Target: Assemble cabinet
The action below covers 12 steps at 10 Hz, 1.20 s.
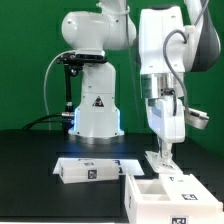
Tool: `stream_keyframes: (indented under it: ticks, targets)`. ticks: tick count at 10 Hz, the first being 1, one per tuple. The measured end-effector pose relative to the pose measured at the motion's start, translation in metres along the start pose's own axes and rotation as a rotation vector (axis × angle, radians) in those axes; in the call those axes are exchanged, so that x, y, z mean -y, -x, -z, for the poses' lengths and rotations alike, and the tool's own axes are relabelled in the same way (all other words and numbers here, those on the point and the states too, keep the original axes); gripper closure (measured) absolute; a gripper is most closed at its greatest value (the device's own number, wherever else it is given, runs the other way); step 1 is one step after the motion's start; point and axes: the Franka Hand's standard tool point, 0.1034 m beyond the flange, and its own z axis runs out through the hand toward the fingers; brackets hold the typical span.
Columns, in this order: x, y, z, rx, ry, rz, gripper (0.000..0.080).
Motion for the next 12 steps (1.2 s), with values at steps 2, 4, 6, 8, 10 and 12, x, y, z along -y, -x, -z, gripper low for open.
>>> stream_keyframes:
  ticks: [2, 4, 6, 8, 10, 12]
  targets:
    - [0.002, -0.008, 0.002, 0.009, -0.007, 0.056, 0.0735]
    - [0.005, -0.019, 0.003, 0.032, -0.018, 0.086, 0.0735]
    - [0.006, -0.042, 0.004, 0.107, -0.030, 0.113, 0.0735]
    - [0.005, -0.054, 0.004, 0.207, -0.028, 0.141, 0.0735]
    - [0.005, -0.064, 0.004, 0.261, -0.023, 0.113, 0.0735]
    - [0.006, -0.060, 0.004, 0.257, -0.019, 0.118, 0.0735]
